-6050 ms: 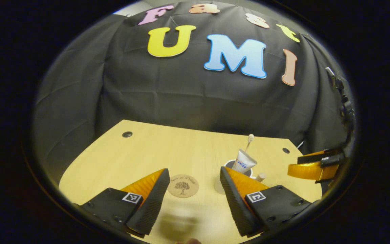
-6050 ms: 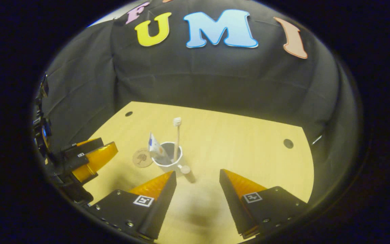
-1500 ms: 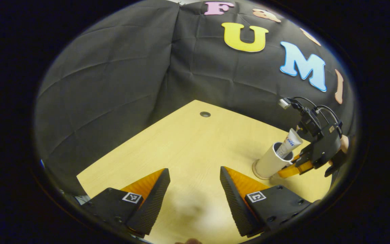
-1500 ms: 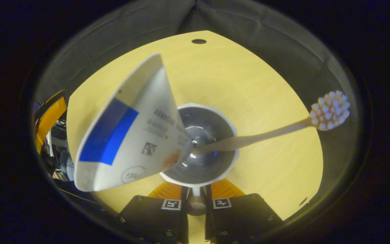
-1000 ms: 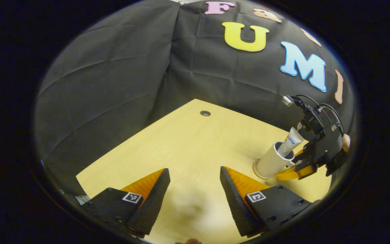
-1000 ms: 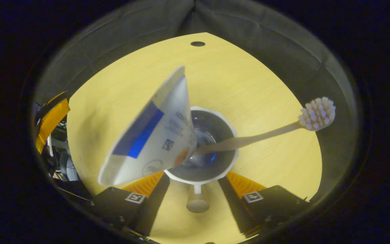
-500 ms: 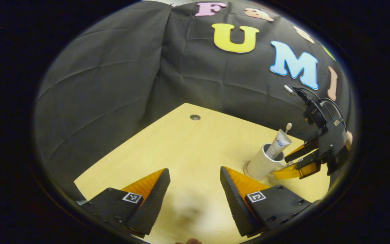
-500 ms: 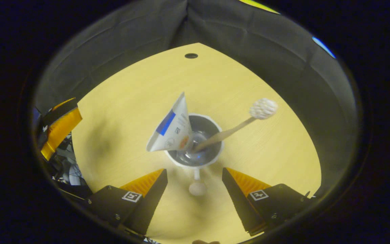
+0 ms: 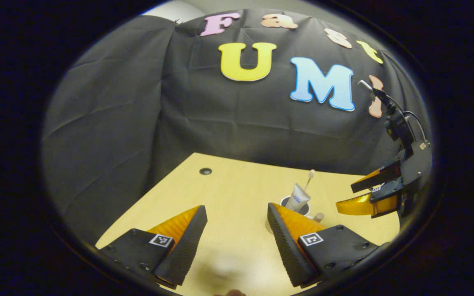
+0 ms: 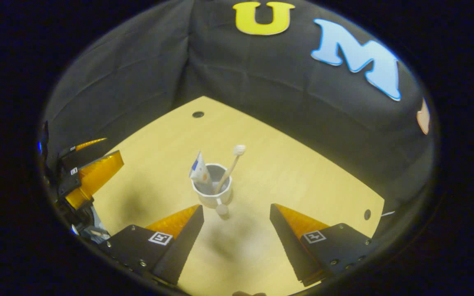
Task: Put the toothbrush and toothpaste on the desktop into the cup, then pick up the cup and place it on the coaster on the desktop.
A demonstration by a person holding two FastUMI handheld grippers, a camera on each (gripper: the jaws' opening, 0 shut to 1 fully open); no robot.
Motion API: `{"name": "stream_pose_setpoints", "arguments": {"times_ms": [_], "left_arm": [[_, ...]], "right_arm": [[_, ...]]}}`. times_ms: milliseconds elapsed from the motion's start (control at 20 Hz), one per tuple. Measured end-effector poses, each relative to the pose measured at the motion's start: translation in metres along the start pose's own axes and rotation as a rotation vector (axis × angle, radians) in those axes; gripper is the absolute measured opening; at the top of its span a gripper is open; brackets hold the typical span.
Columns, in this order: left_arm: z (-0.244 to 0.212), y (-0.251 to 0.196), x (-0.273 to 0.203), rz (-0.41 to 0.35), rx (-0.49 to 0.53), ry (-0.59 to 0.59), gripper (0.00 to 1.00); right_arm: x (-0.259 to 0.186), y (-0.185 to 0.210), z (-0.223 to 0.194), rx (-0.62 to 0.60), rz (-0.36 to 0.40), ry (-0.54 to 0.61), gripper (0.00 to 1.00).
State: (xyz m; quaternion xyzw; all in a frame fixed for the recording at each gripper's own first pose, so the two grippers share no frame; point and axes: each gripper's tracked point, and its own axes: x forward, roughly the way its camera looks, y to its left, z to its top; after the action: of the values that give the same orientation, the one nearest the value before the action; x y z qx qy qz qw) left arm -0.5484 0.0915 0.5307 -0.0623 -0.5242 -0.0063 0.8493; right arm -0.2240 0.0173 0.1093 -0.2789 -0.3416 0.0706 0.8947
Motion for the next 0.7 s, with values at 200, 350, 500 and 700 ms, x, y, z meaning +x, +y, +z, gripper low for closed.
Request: {"name": "stream_pose_setpoints", "arguments": {"times_ms": [200, 350, 500, 700], "left_arm": [[0.071, -0.048, -0.008, -0.073, 0.044, -0.127, 0.95], [0.122, -0.065, -0.031, -0.129, 0.081, -0.229, 0.94], [0.155, -0.086, -0.055, -0.171, 0.095, -0.307, 0.95], [0.179, -0.099, -0.085, -0.188, 0.069, -0.392, 0.94]], "right_arm": [[-0.051, -0.028, 0.018, 0.082, -0.146, -0.205, 0.99], [-0.087, -0.036, 0.041, 0.103, -0.256, -0.361, 0.99], [-0.121, -0.038, 0.06, 0.132, -0.343, -0.521, 0.98], [-0.164, -0.03, 0.078, 0.142, -0.43, -0.718, 0.98]]}}
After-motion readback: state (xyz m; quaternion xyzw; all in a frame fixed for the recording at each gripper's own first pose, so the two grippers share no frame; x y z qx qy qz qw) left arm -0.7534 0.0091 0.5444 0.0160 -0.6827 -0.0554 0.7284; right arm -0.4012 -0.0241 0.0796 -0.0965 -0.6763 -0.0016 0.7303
